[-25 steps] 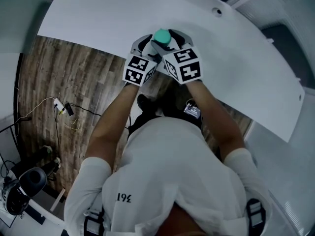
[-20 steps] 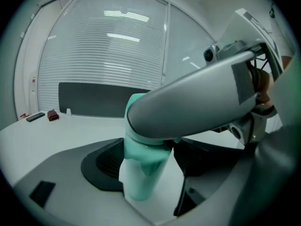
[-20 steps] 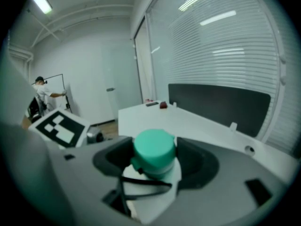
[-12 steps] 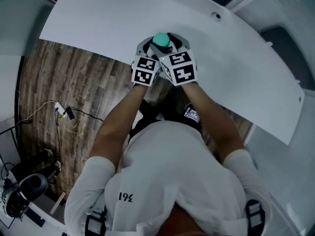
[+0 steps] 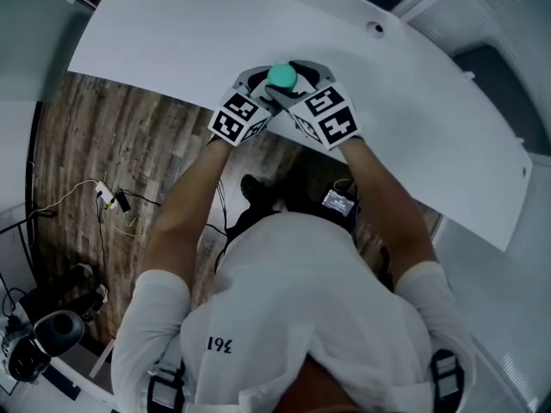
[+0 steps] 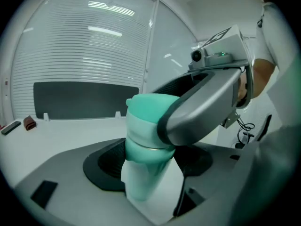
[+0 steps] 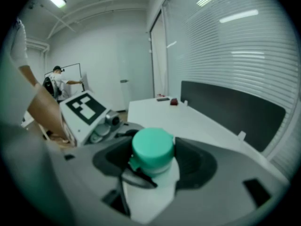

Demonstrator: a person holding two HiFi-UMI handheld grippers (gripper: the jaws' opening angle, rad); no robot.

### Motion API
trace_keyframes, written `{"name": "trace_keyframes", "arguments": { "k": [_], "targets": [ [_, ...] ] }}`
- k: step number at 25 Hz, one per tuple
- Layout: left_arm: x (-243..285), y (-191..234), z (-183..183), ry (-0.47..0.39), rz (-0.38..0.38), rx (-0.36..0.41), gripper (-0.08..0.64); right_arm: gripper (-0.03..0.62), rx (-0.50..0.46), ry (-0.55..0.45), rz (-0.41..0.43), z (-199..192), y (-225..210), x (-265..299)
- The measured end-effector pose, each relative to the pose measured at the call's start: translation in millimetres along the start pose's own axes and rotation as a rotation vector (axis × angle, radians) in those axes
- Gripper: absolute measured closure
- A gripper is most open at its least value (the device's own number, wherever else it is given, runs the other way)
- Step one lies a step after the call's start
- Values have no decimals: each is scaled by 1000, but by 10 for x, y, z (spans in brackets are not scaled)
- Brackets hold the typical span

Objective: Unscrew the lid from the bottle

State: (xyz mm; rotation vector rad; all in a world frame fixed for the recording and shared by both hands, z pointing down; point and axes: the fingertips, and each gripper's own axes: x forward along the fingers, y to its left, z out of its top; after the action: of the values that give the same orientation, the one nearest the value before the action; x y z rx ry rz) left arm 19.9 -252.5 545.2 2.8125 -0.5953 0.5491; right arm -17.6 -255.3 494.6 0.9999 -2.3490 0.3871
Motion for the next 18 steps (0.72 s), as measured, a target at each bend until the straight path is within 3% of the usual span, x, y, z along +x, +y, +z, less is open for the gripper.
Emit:
{"name": "trace_keyframes", "arguments": {
  "k": [5, 8, 10, 15, 18],
  "targets": [
    [-17, -88, -30, 33, -144, 58, 230, 301, -76, 54, 85, -61, 52, -16],
    [-20, -109, -26, 48, -175, 73, 230, 301, -79, 56, 112, -54, 64, -24],
    [-34, -88, -16, 34, -121, 66, 229, 301, -57, 48, 90, -51, 50, -26],
    [-89, 7, -43, -42, 116, 0, 229, 301, 26, 30, -18, -23, -2, -20],
    [-46, 44, -130, -41, 223, -49, 229, 301, 77, 11, -80, -21, -16, -18]
  ]
}}
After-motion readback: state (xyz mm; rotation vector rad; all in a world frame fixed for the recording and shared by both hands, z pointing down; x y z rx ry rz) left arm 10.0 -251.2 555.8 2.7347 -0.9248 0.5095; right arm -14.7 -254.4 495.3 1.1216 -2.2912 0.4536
